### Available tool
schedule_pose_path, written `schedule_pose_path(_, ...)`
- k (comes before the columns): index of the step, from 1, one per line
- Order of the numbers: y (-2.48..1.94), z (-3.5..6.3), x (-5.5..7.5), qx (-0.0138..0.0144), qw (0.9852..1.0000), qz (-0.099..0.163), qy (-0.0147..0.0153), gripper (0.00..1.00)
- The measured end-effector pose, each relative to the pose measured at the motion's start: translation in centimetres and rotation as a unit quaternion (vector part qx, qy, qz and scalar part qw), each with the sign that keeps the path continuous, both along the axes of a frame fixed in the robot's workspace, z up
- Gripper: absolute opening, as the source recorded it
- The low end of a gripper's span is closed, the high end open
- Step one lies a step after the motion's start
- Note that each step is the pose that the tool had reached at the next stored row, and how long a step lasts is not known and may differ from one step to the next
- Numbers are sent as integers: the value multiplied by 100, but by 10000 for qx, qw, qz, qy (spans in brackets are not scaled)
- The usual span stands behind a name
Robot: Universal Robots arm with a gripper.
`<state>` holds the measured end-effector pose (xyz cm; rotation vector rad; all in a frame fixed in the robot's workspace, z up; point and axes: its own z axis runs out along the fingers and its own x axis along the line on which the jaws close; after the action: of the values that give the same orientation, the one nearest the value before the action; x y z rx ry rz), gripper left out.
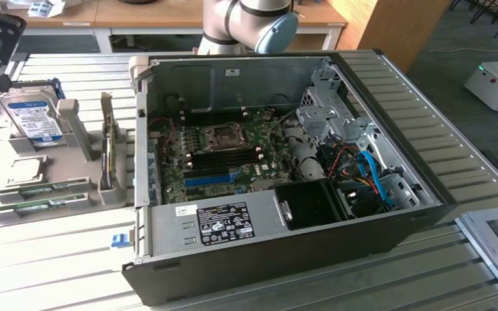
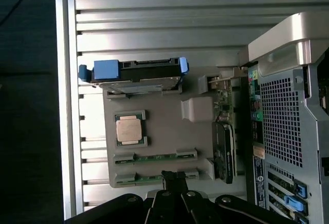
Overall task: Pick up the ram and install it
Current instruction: 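Reach for the ram, then pick up the ram and move it above insertion slot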
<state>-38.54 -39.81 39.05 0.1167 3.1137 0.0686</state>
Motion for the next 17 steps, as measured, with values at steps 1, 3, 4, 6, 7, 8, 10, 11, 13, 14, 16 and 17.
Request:
schedule_pose_path(1, 0, -1, -18, 0, 10000, 0, 0, 10)
schedule_pose_path(3, 0, -3, -57, 0, 10000, 0, 0, 10)
schedule_pose_path(4, 0, -3, -75, 0, 10000, 0, 0, 10)
schedule_pose_path(6, 0, -5, -111, 0, 10000, 0, 0, 10)
schedule_pose_path(7, 0, -5, -127, 0, 10000, 0, 0, 10)
schedule_pose_path(8, 0, -6, -141, 0, 10000, 1, 0, 10)
schedule_pose_path(10, 0, -7, -165, 0, 10000, 0, 0, 10)
schedule_pose_path(11, 0, -7, -171, 0, 10000, 0, 0, 10)
schedule_pose_path(13, 0, -7, -171, 0, 10000, 1, 0, 10)
schedule_pose_path(14, 0, -7, -171, 0, 10000, 1, 0, 10)
schedule_pose_path(16, 0, -7, -172, 0, 10000, 0, 0, 10)
schedule_pose_path(17, 0, -7, -172, 0, 10000, 0, 0, 10)
